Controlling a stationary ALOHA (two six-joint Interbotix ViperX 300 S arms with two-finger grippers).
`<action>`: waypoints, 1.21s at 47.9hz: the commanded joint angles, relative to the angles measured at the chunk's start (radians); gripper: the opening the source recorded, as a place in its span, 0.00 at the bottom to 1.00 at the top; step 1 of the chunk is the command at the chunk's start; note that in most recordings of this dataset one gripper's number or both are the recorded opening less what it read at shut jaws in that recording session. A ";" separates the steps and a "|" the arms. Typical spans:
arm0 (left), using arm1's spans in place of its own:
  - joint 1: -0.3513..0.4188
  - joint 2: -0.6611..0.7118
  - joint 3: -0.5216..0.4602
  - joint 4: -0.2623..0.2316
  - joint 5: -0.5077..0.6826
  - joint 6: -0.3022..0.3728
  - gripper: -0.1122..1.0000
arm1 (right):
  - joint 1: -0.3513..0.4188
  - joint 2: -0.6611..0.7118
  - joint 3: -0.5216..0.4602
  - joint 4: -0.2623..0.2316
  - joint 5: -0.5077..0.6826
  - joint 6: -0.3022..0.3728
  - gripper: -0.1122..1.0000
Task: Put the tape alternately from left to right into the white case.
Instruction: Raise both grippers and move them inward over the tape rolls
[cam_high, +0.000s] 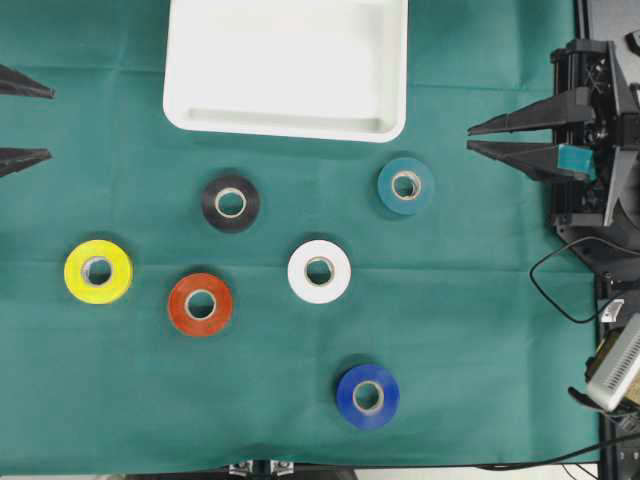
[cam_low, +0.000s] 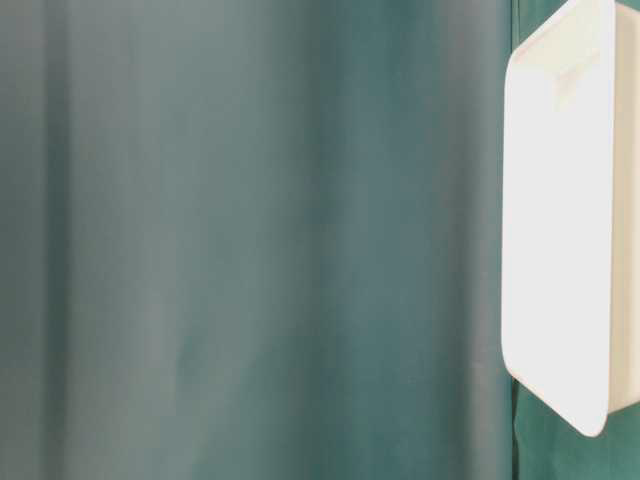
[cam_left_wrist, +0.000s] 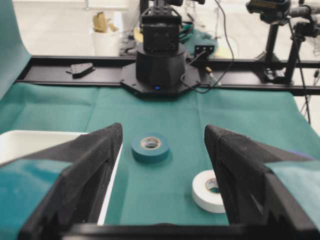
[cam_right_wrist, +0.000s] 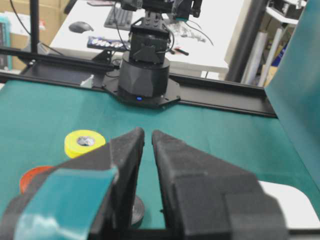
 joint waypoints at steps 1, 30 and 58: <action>-0.009 0.011 -0.008 -0.025 -0.006 -0.006 0.32 | -0.008 0.017 -0.008 0.000 -0.011 0.000 0.32; -0.032 0.057 -0.008 -0.026 -0.006 -0.017 0.14 | -0.032 -0.012 0.034 -0.003 0.003 0.028 0.07; -0.032 0.095 -0.032 -0.026 0.048 -0.015 0.47 | -0.043 0.023 0.014 -0.003 0.026 0.029 0.81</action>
